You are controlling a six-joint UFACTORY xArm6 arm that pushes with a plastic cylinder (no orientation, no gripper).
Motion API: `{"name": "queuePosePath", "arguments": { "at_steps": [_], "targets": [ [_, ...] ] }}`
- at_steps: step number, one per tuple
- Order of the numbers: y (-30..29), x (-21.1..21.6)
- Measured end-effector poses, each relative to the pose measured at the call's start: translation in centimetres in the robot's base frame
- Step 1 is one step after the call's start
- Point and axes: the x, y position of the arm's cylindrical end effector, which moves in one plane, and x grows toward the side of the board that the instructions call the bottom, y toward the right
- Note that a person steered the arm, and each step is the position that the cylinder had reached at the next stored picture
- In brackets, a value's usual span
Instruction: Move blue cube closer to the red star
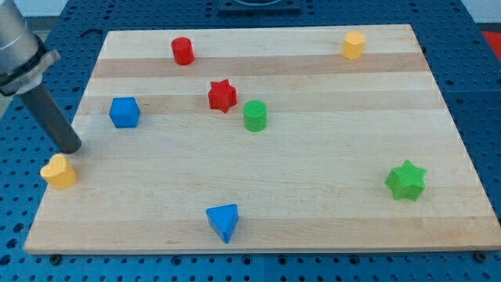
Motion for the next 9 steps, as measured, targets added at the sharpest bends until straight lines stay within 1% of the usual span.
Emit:
{"name": "queuePosePath", "arguments": {
  "at_steps": [1, 2, 3, 4, 5, 6, 8, 9],
  "targets": [
    [3.1, -3.9],
    [5.0, -6.2],
    [8.9, -6.5],
    [11.5, -6.0],
    [8.1, -4.8],
    [8.7, -3.9],
    [15.0, -1.6],
    [16.7, -2.3]
  ]
}}
